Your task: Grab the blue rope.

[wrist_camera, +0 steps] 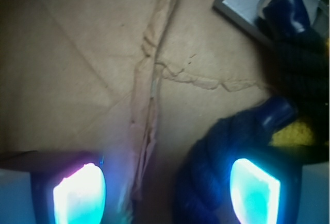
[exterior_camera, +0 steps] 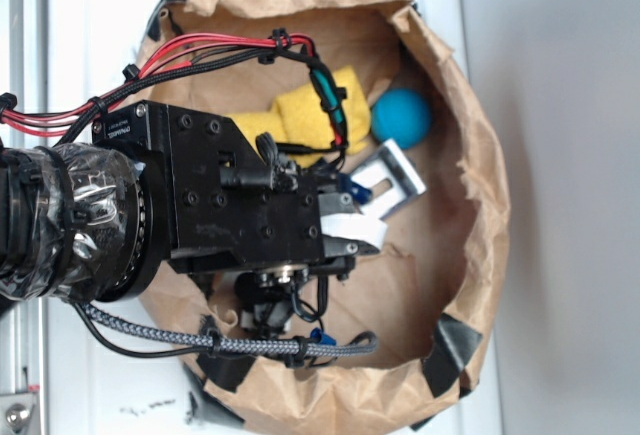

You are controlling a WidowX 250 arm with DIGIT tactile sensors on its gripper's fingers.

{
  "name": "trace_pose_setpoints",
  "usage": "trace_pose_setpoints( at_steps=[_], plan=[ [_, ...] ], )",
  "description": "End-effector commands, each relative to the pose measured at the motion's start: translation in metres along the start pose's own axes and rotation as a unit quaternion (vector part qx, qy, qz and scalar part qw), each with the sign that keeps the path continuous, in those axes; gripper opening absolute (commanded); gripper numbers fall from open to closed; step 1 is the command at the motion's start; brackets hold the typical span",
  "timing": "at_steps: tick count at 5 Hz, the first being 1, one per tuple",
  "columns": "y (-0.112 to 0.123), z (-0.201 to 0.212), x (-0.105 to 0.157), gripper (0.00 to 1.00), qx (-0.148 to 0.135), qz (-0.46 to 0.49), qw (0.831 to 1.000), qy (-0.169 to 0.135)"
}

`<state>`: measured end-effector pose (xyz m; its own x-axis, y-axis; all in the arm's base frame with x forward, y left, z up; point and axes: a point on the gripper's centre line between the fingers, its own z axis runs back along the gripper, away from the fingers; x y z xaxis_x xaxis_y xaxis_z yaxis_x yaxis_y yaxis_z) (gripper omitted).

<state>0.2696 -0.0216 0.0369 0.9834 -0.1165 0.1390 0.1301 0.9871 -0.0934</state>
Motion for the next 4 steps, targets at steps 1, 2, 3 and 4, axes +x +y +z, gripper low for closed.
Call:
trace_pose_setpoints(
  at_steps=[1,2,3,4],
  plan=[
    [0.025,0.038,0.006,1.00,-0.021,0.030,0.995,-0.091],
    [0.034,0.049,0.001,1.00,-0.024,0.040,0.993,-0.111],
    [0.039,0.051,0.000,1.00,-0.024,0.044,0.992,-0.116],
    [0.044,0.040,0.003,1.00,-0.033,0.044,0.994,-0.096]
  ],
)
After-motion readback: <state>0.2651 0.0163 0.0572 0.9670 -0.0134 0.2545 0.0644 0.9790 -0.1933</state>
